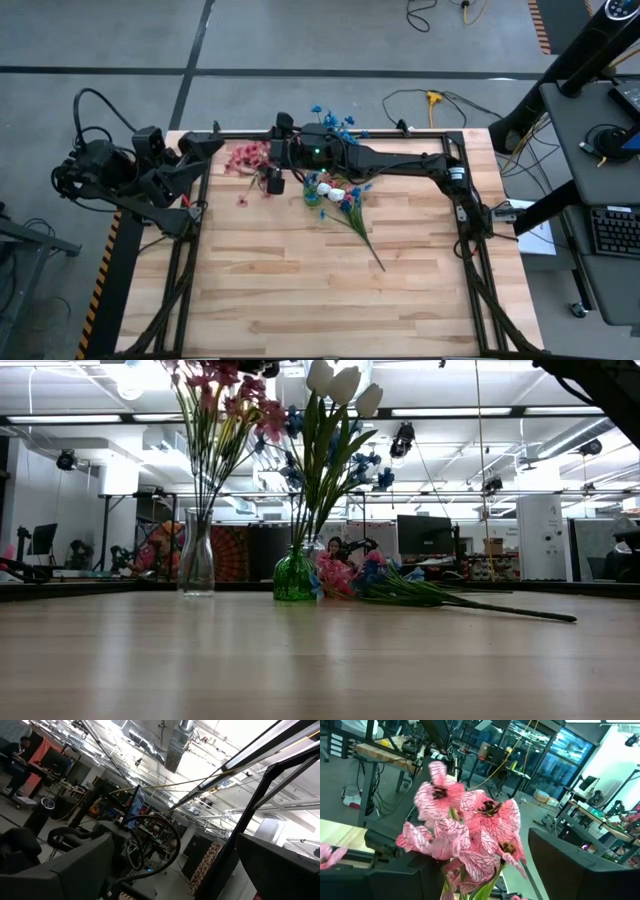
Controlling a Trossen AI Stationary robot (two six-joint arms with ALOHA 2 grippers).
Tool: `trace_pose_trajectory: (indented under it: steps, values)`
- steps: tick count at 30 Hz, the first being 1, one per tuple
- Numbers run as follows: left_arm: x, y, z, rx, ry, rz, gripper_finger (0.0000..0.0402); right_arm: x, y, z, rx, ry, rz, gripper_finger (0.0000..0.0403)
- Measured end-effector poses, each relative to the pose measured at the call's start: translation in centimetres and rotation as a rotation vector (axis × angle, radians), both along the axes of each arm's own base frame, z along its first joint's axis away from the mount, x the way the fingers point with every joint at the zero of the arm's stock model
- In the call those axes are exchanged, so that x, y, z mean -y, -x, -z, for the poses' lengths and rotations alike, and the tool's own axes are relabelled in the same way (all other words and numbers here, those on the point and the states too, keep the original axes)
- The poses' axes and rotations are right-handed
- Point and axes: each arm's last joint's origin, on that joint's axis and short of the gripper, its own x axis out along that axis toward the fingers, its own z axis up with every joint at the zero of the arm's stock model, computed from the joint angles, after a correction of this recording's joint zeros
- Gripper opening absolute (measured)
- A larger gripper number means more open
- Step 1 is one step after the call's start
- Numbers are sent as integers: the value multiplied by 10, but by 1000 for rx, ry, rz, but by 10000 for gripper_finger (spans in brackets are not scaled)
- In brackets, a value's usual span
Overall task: Sort flowers into vase by color
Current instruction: Put the bottom pink flowers into the left transparent vase
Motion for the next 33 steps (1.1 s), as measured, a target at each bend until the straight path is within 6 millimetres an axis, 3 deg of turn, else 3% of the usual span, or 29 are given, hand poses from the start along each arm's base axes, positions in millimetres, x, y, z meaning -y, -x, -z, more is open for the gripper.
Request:
trace_pose_trajectory:
  steps: [10,21,33]
  values:
    - [0,0,0,-9,-25,-9,400,1,0,3,-35,-3,74,301]
    - [1,-5,10,-131,-191,-64,400,1,1,9,-96,-5,84,355]
    - [1,-18,22,-286,-186,-226,400,-4,1,4,-47,-28,73,359]
